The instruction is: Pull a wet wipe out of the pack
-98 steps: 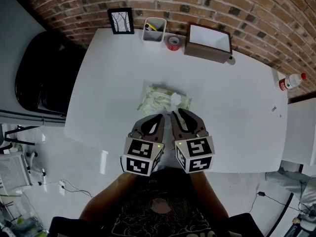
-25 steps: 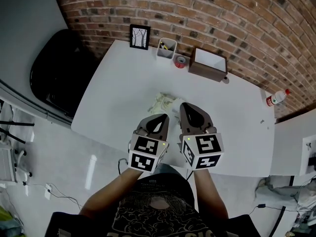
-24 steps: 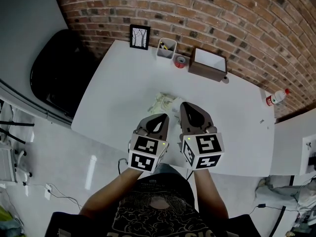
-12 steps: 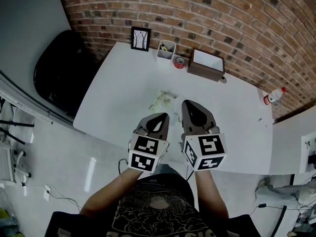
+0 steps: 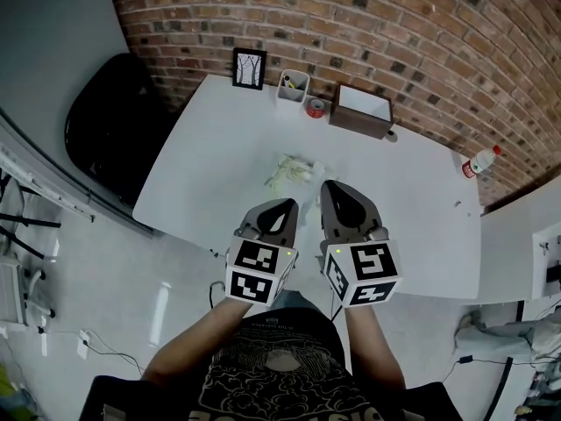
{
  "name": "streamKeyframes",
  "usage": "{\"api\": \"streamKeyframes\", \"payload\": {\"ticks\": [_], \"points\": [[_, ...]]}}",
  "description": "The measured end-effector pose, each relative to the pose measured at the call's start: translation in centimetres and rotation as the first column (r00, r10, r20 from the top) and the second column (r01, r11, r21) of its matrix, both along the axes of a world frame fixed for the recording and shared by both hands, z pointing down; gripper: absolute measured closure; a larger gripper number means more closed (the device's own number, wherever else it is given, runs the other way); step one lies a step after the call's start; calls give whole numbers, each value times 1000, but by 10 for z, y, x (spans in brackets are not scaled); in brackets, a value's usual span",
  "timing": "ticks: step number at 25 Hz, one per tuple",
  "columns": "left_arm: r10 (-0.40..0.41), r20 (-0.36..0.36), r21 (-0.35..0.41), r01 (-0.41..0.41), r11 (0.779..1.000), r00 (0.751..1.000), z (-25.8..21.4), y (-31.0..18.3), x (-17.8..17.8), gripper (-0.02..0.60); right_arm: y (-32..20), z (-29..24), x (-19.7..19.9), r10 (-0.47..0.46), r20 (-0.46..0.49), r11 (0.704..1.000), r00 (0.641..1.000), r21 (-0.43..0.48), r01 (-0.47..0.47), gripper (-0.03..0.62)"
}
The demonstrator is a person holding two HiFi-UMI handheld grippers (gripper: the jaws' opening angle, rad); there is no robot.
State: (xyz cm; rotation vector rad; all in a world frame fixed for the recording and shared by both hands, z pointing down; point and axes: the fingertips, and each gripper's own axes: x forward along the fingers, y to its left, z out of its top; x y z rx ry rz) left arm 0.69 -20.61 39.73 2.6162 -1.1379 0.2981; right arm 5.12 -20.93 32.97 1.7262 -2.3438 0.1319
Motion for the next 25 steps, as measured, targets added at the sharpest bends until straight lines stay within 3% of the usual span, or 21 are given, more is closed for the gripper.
{"api": "streamKeyframes", "payload": {"ticks": [25], "points": [[27,-2,34,-27,999,1000,-12,85,-9,569,106,38,-22,3,11,996,1000,-85,-2,579]]}}
